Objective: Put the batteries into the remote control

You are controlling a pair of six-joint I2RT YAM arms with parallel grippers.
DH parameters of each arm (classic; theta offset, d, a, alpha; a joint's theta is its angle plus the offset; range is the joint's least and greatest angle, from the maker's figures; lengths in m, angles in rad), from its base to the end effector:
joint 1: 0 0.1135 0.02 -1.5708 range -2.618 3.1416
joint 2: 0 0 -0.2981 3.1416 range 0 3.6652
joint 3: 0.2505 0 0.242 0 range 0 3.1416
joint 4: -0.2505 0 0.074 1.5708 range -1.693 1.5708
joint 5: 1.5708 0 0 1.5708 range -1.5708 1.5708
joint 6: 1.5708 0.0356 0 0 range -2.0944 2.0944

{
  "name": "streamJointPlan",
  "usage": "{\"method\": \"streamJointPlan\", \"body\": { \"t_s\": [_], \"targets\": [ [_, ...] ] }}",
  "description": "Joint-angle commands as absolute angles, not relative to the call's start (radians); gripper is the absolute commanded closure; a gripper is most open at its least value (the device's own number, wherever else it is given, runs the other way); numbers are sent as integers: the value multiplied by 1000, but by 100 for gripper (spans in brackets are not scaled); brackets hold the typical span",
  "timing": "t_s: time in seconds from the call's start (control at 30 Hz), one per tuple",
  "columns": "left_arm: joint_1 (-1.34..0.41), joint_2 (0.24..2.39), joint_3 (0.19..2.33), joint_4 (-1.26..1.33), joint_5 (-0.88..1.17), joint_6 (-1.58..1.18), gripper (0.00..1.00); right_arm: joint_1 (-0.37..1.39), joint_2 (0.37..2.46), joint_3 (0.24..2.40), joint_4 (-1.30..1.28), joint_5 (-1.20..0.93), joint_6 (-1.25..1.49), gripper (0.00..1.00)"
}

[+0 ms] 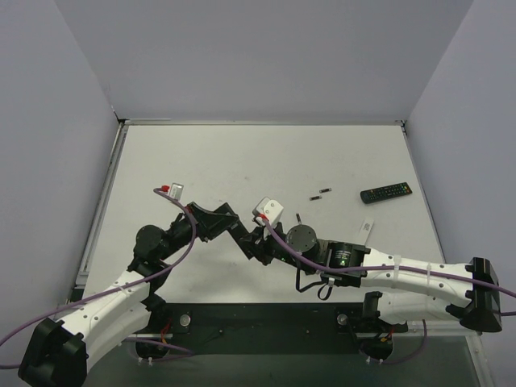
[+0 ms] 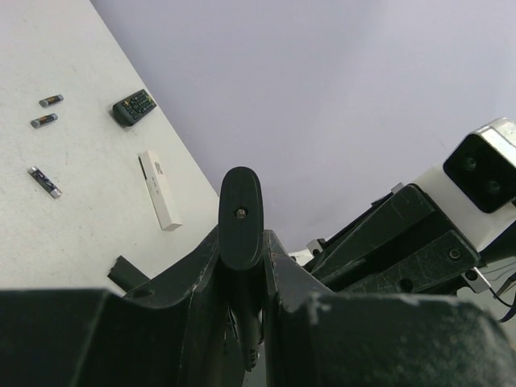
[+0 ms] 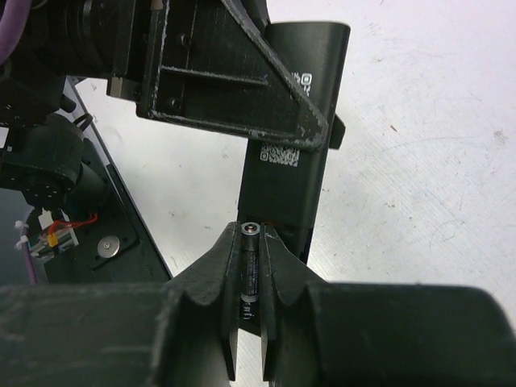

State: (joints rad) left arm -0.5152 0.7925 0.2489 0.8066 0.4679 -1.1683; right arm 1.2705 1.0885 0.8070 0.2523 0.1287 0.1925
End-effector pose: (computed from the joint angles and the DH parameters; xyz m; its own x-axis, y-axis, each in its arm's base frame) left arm 0.1179 -0.0852 0.2834 -0.6647 -0.5673 -0.4861 0.5289 0.1023 -0.8425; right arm 0.0733 0.2211 0.3669 -0.1825 0.0522 -0.9818 -0.8909 0.4136 0.1876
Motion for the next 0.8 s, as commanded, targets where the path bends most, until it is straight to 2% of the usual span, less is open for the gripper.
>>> {"method": "streamJointPlan", "body": {
  "t_s": [0.0,0.3,0.57,0.77],
  "targets": [
    [-518,767,268,946,428,-1215,100,1278,1065,773,271,143,196,100],
    [-518,759,270,979,414,-1243,100,1278,1051,747,268,155,209,100],
    [-518,769,268,963,436,-1233,100,1279,1049,764,256,161,212,82],
    [-520,776,255,933,443,-1224,100,1279,1057,779,249,170,207,76]
  ]
}}
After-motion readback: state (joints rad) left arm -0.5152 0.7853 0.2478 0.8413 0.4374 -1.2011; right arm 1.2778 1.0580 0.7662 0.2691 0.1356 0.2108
